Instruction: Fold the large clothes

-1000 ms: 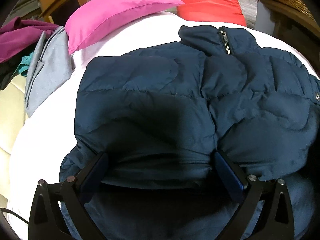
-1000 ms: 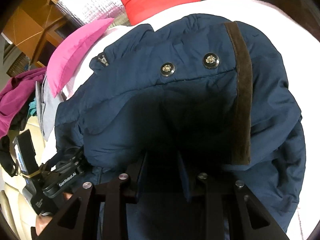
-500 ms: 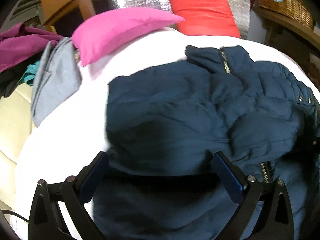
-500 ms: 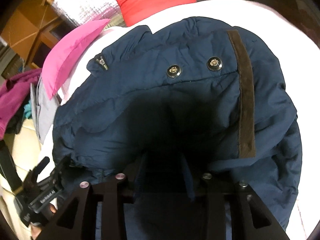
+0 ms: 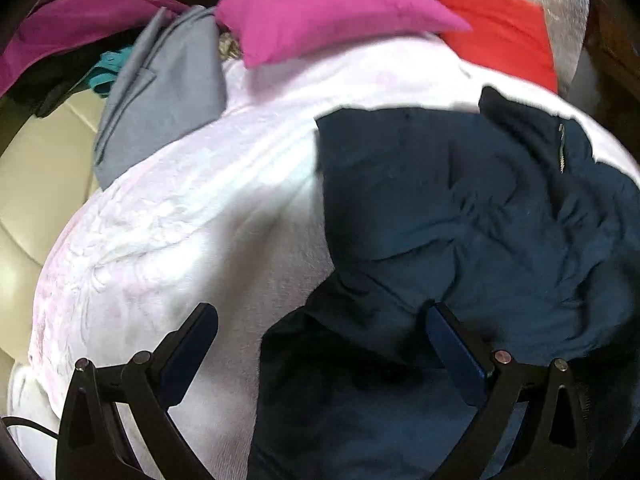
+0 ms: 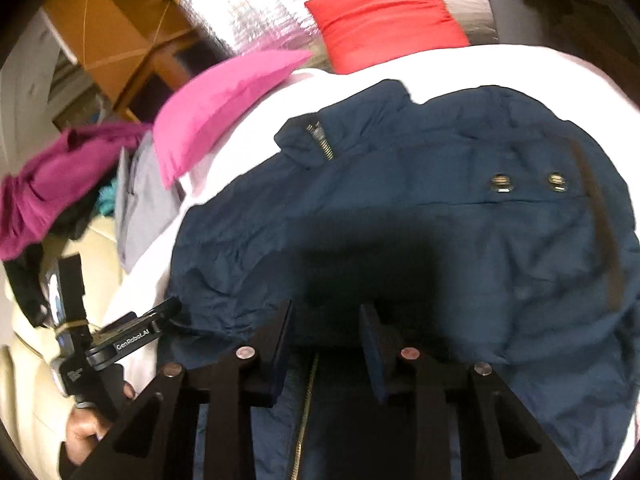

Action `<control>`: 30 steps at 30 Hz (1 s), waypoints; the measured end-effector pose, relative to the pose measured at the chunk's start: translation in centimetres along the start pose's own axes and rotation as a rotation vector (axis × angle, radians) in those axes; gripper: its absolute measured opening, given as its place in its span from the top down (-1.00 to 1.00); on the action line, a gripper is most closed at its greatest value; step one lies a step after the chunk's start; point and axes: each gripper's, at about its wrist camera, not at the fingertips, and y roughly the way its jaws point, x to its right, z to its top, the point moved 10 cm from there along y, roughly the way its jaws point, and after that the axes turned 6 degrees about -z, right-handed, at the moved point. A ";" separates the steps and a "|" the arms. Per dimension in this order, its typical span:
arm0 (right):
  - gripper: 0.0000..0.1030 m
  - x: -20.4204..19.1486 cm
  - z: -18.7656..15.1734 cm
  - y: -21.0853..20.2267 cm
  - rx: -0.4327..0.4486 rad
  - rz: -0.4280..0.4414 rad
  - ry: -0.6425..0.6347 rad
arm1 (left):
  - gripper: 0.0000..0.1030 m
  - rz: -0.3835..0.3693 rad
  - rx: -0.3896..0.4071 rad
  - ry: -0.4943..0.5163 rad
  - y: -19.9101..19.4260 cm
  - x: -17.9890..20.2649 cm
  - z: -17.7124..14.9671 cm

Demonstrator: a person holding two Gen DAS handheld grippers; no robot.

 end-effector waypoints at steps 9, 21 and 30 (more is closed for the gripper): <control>0.34 2.4 -0.6 -0.2 -0.132 0.100 0.074 | -1.00 -0.076 -0.045 -0.104 -0.5 -1.3 -0.3; -0.49 18.7 3.9 -7.1 0.133 -0.028 0.374 | -1.00 -0.133 -0.039 -0.210 -0.1 -3.9 1.1; -0.23 17.6 3.6 -3.1 0.059 -0.060 0.338 | -1.00 -0.159 -0.097 -0.189 1.9 -1.7 -0.2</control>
